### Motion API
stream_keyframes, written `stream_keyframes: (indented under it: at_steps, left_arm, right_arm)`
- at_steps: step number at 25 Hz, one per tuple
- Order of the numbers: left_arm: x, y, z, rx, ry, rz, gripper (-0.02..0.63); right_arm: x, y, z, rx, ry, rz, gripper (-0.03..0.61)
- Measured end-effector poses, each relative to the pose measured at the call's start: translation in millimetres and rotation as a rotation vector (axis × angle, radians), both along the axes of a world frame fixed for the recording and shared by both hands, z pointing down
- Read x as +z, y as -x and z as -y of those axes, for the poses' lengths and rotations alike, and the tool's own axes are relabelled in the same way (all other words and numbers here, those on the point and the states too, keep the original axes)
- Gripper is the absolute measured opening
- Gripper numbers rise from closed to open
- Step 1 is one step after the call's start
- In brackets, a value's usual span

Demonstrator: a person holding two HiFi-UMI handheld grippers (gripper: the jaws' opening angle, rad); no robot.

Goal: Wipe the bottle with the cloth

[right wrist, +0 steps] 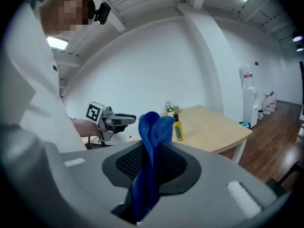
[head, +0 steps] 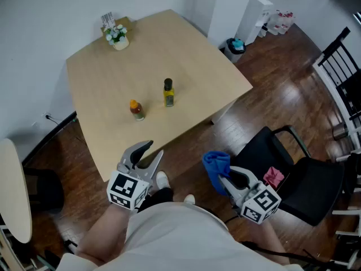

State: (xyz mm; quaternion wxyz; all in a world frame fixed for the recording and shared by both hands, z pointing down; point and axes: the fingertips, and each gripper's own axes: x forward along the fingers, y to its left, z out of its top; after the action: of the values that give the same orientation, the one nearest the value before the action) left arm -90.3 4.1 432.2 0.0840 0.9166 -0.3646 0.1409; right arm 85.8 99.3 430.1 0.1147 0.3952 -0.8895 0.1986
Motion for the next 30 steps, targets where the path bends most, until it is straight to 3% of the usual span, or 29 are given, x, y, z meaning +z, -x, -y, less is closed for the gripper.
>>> stream_keyframes:
  at_steps: [7,11,18,26,28,30]
  left_arm:
    - [23.8,5.7,97.7,0.010,0.011,0.046,0.162]
    - [42.6,-5.1,143.6,-0.059,0.045,0.046,0.177]
    - [92.6,-31.2,222.8,-0.200,0.107,0.096,0.233]
    - [135.5,-46.3,275.0,-0.308,0.151,0.129,0.242]
    - [133.8,-49.0,280.9,-0.326,0.127,0.142,0.174]
    - [132.9,-49.9,284.1,-0.335,0.113,0.159,0.156]
  right_arm:
    - [-8.2,24.8,74.6,0.028,-0.035,-0.005,0.089]
    - [-11.6,18.7,101.5,0.001,-0.026,0.003,0.089]
    - [-13.4,-20.5,160.8,-0.092,-0.025,-0.026,0.089]
    - [-4.4,-87.0,217.5,-0.114,0.009,-0.042,0.090]
    - [-2.5,-101.6,226.9,-0.116,0.014,-0.046,0.089]
    - [0.0,-111.5,234.8,-0.124,0.018,-0.050,0.089]
